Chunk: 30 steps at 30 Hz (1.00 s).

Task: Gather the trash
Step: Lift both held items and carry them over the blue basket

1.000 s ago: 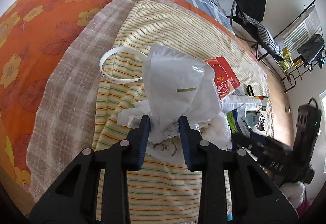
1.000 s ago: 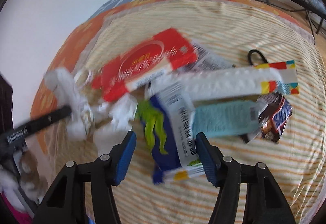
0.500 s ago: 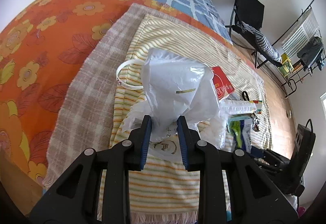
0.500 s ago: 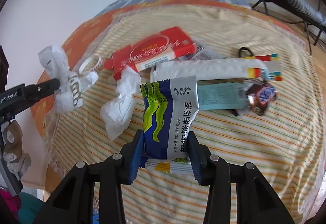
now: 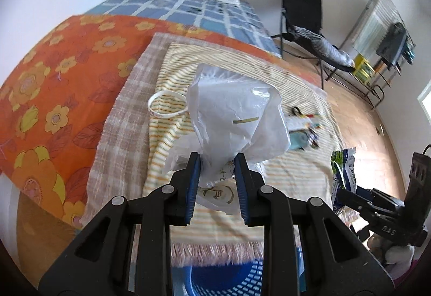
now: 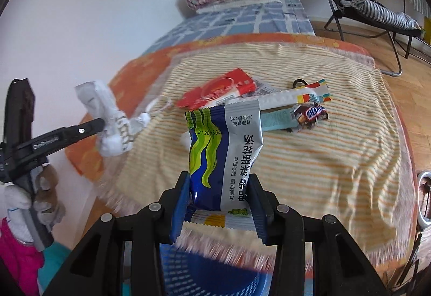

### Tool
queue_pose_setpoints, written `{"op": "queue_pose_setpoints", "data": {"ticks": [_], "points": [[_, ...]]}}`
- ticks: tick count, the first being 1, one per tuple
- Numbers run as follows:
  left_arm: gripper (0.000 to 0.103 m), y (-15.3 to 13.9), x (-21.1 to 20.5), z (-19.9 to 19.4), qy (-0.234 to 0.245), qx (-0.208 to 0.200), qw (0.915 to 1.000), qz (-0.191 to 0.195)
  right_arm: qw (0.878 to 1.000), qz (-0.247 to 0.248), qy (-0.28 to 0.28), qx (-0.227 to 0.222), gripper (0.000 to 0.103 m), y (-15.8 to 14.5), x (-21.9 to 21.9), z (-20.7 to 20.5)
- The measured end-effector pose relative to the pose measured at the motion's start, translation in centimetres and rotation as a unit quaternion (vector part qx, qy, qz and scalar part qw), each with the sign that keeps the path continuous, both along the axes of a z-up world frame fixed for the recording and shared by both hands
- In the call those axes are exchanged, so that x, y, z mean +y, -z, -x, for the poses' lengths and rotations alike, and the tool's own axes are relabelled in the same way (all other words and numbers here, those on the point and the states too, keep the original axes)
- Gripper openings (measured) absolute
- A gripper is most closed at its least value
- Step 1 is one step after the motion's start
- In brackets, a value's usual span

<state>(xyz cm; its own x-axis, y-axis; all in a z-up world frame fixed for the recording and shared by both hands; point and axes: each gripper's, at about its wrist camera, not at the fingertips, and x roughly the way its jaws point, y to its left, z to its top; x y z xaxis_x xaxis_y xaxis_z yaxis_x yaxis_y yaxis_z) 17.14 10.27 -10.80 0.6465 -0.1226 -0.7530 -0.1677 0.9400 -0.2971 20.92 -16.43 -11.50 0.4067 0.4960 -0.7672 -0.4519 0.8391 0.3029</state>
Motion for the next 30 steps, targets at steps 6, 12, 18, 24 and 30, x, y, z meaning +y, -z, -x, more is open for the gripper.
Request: {"op": "queue_pose_setpoints", "data": {"ticks": [6, 12, 18, 24, 30], "points": [[0.025, -1.3, -2.7, 4.5, 0.028, -0.016, 0.9995, 0.000, 1.000, -0.020, 0.007, -0.016, 0.044, -1.9, -1.2, 4.8], [0.025, -0.1, -4.7, 8.8, 0.043, -0.015, 0.9987, 0.023, 0.999, -0.038, 0.022, -0.003, 0.044, -1.3, -1.9, 9.4], [0.025, 2.4, -5.4, 12.1, 0.032, -0.004, 0.9988, 0.035, 0.999, -0.027, 0.030, 0.004, 0.044, 0.2, -1.9, 12.2], [0.025, 3.7, -6.2, 13.3, 0.041, 0.004, 0.9987, 0.030, 0.999, -0.014, 0.039, 0.013, 0.044, 1.7, -1.6, 13.9], [0.025, 4.9, -6.9, 13.6, 0.046, 0.016, 0.9985, 0.025, 0.999, 0.003, 0.049, 0.022, 0.044, 3.4, -1.3, 15.2]]}}
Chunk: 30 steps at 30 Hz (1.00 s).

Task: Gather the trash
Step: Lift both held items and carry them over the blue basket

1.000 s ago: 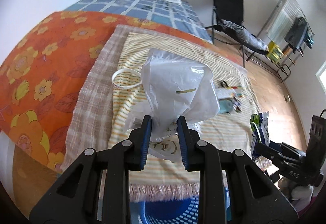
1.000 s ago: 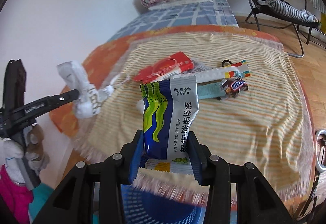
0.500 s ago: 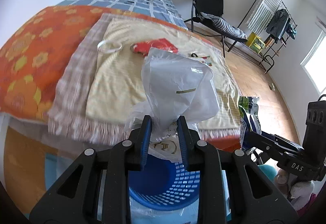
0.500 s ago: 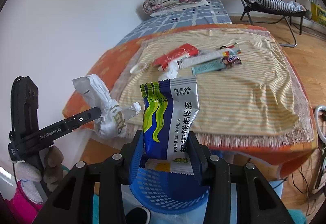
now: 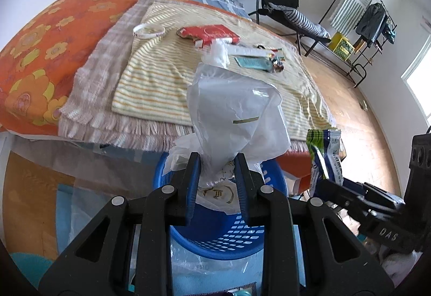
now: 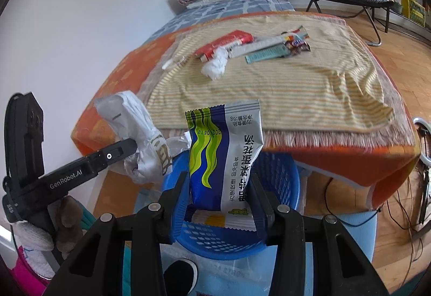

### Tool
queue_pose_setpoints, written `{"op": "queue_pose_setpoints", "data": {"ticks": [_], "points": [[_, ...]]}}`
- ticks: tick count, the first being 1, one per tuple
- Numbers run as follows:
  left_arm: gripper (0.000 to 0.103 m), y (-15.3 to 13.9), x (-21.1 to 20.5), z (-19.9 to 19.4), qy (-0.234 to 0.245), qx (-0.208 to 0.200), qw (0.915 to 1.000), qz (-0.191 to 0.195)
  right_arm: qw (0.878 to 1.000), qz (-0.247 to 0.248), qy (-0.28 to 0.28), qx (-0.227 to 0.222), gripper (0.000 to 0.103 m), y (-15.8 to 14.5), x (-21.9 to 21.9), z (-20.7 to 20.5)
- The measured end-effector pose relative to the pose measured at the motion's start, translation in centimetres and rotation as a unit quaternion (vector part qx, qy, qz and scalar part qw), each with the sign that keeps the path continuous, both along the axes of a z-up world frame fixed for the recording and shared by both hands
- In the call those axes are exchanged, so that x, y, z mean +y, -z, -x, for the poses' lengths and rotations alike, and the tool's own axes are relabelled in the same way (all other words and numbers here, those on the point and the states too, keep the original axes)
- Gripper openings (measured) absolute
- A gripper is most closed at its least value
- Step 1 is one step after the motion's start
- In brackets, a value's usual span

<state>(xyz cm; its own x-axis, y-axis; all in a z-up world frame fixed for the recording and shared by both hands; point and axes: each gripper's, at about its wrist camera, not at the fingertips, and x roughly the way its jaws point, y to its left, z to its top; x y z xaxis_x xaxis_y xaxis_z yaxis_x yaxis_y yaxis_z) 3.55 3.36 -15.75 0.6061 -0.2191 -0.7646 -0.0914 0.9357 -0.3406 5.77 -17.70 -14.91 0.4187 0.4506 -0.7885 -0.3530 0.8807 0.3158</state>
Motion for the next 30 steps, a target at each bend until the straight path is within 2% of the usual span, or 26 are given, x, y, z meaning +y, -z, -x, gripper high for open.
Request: {"op": "queue_pose_setpoints", "data": {"ticks": [4, 8, 13, 18, 23, 30], "points": [[0.025, 0.7, -0.8, -0.4, 0.002, 0.013, 0.9998, 0.015, 1.000, 0.008, 0.017, 0.008, 0.044, 0.8, -0.3, 0.5], [0.025, 0.1, -2.2, -0.6, 0.007, 0.001, 1.0000, 0.002, 0.999, 0.009, 0.035, 0.004, 0.044, 0.6, -1.0, 0.9], [0.025, 0.3, -3.0, -0.9, 0.015, 0.009, 0.9998, -0.005, 0.999, 0.007, 0.034, 0.007, 0.044, 0.4, -1.3, 1.0], [0.025, 0.5, -3.0, -0.6, 0.001, 0.018, 0.9997, -0.015, 1.000, -0.002, 0.027, 0.005, 0.045, 0.2, -1.6, 0.7], [0.025, 0.6, -3.1, -0.4, -0.003, 0.033, 0.9991, -0.028, 0.999, -0.022, 0.026, 0.024, 0.045, 1.7, -1.9, 0.1], [0.025, 0.1, -2.9, 0.0, -0.034, 0.040, 0.9979, -0.038, 0.999, -0.029, 0.011, 0.034, 0.045, 2.9, -2.2, -0.5]]}}
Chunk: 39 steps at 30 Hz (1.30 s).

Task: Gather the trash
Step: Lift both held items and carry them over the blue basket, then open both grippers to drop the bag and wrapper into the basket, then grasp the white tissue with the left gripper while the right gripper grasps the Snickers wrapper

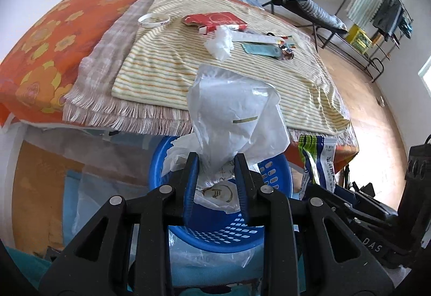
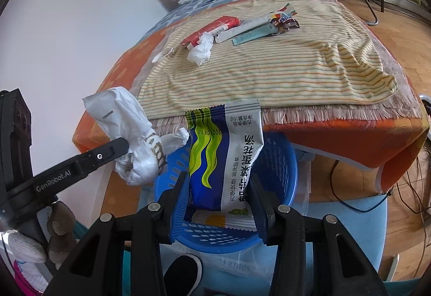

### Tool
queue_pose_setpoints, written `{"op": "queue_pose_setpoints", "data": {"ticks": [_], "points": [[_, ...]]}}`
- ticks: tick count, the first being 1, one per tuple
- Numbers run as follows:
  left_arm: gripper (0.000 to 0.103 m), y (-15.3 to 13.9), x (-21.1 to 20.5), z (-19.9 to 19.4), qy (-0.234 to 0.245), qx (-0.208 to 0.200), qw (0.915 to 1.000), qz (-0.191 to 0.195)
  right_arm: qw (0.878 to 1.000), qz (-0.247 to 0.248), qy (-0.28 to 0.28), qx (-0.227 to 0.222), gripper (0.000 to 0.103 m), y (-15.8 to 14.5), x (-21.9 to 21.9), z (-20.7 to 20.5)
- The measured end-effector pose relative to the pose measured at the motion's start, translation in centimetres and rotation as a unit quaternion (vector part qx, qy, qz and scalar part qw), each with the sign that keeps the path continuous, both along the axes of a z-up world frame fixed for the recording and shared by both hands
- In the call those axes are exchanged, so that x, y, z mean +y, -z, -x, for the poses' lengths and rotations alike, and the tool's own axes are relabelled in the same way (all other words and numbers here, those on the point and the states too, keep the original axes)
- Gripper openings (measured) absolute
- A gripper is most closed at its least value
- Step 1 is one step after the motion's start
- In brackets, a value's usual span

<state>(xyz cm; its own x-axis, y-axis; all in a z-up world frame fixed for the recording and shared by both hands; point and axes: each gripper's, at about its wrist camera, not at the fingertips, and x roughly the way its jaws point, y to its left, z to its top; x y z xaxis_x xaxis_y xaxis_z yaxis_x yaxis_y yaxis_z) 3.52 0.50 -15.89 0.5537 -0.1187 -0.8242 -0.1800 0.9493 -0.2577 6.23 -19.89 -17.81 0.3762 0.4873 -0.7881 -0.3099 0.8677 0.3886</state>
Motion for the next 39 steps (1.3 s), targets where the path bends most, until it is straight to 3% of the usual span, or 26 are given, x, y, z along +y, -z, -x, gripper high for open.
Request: {"op": "queue_pose_setpoints", "data": {"ticks": [4, 6, 7, 10, 17, 28, 35, 39], "points": [[0.028, 0.2, -0.1, -0.5, -0.021, 0.011, 0.9997, -0.008, 1.000, -0.002, -0.005, 0.008, 0.048, 0.7, -0.1, -0.6], [0.051, 0.2, -0.2, -0.5, -0.030, 0.016, 0.9994, -0.007, 1.000, -0.003, -0.005, 0.014, 0.049, 1.0, -0.1, -0.8], [0.065, -0.1, -0.1, -0.3, -0.037, 0.010, 0.9992, -0.009, 1.000, -0.008, -0.005, 0.018, 0.055, 1.2, -0.3, -0.9], [0.065, -0.7, 0.0, -0.1, -0.042, -0.001, 0.9987, -0.028, 1.000, -0.015, 0.003, 0.021, 0.064, 1.4, -0.8, -1.3], [0.065, -0.5, 1.1, -0.9, -0.040, -0.004, 0.9990, -0.021, 0.999, -0.014, 0.025, 0.015, 0.078, 1.0, -1.7, -2.0], [0.065, -0.9, 1.6, -6.0, -0.002, -0.004, 0.9999, -0.015, 0.999, 0.027, 0.028, -0.012, 0.085, -1.0, -2.3, -5.3], [0.066, -1.1, 2.4, -9.9, 0.007, 0.002, 0.9997, -0.023, 0.998, 0.043, 0.030, -0.029, 0.090, -2.8, -2.9, -9.9], [0.071, -1.1, 2.7, -11.9, 0.011, 0.002, 0.9996, -0.028, 0.998, 0.044, 0.028, -0.031, 0.092, -3.4, -2.9, -12.7]]}}
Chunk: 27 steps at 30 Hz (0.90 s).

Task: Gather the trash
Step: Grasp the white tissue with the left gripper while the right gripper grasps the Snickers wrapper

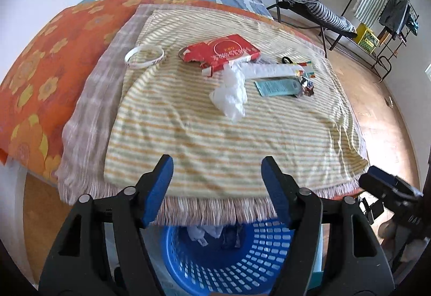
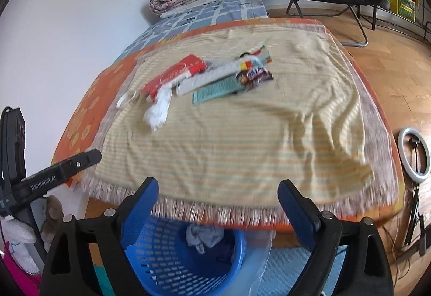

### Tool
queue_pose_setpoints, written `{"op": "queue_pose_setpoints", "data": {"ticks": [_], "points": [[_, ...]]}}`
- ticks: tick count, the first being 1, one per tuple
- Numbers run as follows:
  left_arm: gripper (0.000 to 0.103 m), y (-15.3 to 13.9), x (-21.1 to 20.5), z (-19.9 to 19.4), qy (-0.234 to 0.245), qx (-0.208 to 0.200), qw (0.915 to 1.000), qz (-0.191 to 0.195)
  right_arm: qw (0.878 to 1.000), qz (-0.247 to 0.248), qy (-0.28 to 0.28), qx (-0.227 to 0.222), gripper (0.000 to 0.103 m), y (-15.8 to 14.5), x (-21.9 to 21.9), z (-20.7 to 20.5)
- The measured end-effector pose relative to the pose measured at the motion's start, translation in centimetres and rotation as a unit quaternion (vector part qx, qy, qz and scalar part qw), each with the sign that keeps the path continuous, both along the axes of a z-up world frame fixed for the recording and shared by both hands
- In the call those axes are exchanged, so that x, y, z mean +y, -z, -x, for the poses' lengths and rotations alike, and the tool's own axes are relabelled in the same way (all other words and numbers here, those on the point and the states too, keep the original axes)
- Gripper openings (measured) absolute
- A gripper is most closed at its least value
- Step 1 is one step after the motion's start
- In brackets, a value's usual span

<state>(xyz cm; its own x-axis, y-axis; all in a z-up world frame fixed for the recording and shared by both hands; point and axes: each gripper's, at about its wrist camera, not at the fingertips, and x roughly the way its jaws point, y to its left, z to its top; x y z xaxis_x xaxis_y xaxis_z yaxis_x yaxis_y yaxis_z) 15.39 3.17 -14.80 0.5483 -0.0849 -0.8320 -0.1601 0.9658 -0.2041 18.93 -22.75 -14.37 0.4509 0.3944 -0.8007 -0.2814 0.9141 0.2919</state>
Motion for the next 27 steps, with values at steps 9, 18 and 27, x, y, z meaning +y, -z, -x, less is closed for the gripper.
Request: {"op": "queue_pose_setpoints", "data": {"ticks": [9, 18, 27], "points": [[0.071, 1.0, -0.5, -4.4, 0.023, 0.010, 0.9997, -0.008, 1.000, 0.018, -0.017, -0.016, 0.096, -0.7, 1.3, -5.3], [0.071, 2.6, -0.6, -8.2, 0.028, 0.025, 0.9991, 0.019, 1.000, -0.015, 0.019, 0.009, 0.096, 1.4, 0.0, -13.2], [0.071, 3.9, -1.5, -11.4, 0.031, 0.033, 0.9990, -0.006, 0.993, -0.078, 0.066, 0.059, 0.090, 4.3, -0.7, -19.1]]}}
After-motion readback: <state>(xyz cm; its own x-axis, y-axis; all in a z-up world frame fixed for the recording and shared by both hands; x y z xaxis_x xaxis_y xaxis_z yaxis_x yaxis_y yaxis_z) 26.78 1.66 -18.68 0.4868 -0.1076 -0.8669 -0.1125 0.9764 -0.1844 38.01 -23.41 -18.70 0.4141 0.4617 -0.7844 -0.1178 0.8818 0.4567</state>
